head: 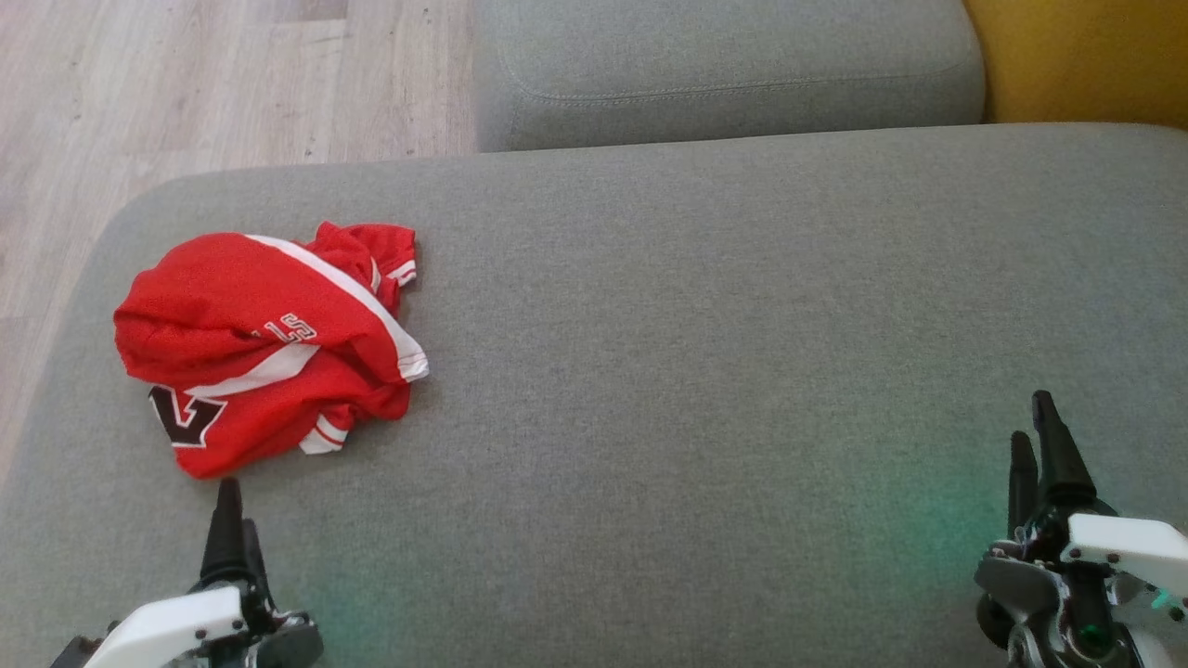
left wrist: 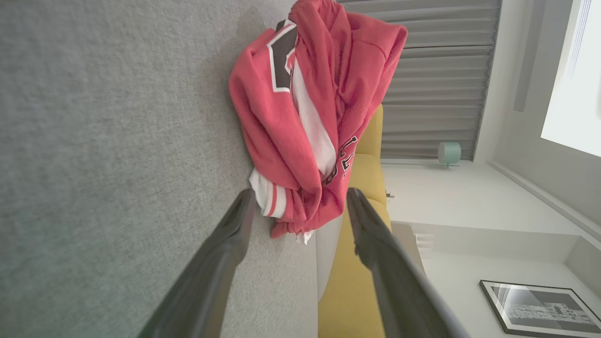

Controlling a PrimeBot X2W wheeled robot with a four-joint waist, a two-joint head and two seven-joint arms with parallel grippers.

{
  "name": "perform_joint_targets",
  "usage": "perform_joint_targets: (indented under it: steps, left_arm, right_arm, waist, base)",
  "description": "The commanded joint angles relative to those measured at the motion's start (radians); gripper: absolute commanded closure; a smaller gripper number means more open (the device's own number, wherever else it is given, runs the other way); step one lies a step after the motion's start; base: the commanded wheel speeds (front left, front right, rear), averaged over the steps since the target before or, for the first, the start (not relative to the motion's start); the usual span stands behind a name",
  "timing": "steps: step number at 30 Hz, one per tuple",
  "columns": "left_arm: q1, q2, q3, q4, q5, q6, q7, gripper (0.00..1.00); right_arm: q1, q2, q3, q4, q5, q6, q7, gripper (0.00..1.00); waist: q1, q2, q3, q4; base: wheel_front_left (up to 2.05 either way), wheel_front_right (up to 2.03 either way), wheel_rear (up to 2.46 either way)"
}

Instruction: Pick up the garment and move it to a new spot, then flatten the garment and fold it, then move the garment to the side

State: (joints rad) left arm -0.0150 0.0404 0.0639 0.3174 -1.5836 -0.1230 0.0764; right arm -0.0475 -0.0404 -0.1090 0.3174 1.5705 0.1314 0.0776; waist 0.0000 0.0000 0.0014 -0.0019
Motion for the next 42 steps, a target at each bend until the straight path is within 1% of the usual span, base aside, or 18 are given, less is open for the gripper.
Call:
perform_joint_targets:
  steps: [1,2,4,8,14,18,22,24,25,30,36,42]
  left_arm:
    - [-0.033,0.003,0.005,-0.034,0.009,-0.001,-0.008,0.00]
    - [-0.033,0.003,0.007,-0.035,0.015,-0.001,-0.013,0.00]
    - [-0.032,0.003,0.008,-0.037,0.020,-0.001,-0.016,0.00]
    - [-0.029,0.004,0.006,-0.049,0.041,-0.001,-0.028,0.00]
    - [-0.033,0.004,0.033,-0.076,0.114,-0.001,-0.046,0.00]
    - [-0.040,0.004,0.046,-0.113,0.173,0.011,-0.058,0.00]
    - [-0.043,0.005,0.044,-0.155,0.231,0.033,-0.070,0.00]
    - [-0.045,0.005,0.038,-0.175,0.262,0.043,-0.076,0.00]
    - [-0.045,0.005,0.026,-0.195,0.301,0.047,-0.082,0.00]
    - [-0.045,0.005,0.000,-0.236,0.385,0.066,-0.097,0.00]
    - [-0.046,0.005,-0.040,-0.270,0.511,0.079,-0.114,0.00]
    - [-0.048,0.006,-0.087,-0.277,0.637,0.073,-0.132,0.00]
  right_arm:
    - [-0.036,-0.005,0.004,-0.038,-0.012,0.000,-0.011,0.00]
    - [-0.036,-0.005,0.006,-0.042,-0.038,0.000,-0.017,0.00]
    - [-0.036,-0.005,0.007,-0.043,-0.048,0.000,-0.020,0.00]
    - [-0.037,-0.005,0.010,-0.051,-0.105,0.000,-0.031,0.00]
    - [-0.038,-0.005,0.021,-0.079,-0.224,0.000,-0.049,0.00]
    - [-0.039,-0.006,0.030,-0.102,-0.303,0.000,-0.061,0.00]
    - [-0.041,-0.006,0.044,-0.126,-0.378,0.000,-0.073,0.00]
    - [-0.041,-0.006,0.051,-0.137,-0.414,0.000,-0.079,0.00]
    - [-0.042,-0.006,0.057,-0.149,-0.452,0.000,-0.084,0.00]
    - [-0.044,-0.006,0.072,-0.177,-0.553,0.000,-0.099,0.00]
    - [-0.046,-0.006,0.091,-0.203,-0.666,0.000,-0.117,0.00]
    - [-0.044,-0.007,0.112,-0.224,-0.770,0.000,-0.135,0.00]
  waist:
    - [0.0000,0.0000,0.000,0.000]
    - [0.0000,0.0000,-0.001,0.000]
    - [0.0000,0.0000,-0.001,0.000]
    - [0.0000,0.0000,-0.002,0.001]
    - [0.0000,0.0000,-0.001,0.004]
    - [0.0000,0.0000,0.001,0.004]
    - [0.0000,0.0000,0.003,0.002]
    - [0.0000,0.0000,0.004,0.000]
    - [0.0000,0.0000,0.005,-0.001]
    - [0.0000,0.0000,0.006,-0.004]
    - [0.0000,0.0000,0.005,-0.006]
    - [0.0000,0.0000,0.004,-0.006]
  base:
    - [0.00,0.00,0.00]
    - [0.00,0.00,0.00]
    - [0.00,0.00,0.00]
    - [0.00,0.00,0.00]
    - [0.00,0.00,0.00]
    - [0.00,0.00,0.00]
    - [0.00,0.00,0.00]
    - [0.00,0.00,0.00]
    - [0.00,0.00,0.00]
    - [0.00,0.00,0.00]
    - [0.00,0.00,0.00]
    - [0.00,0.00,0.00]
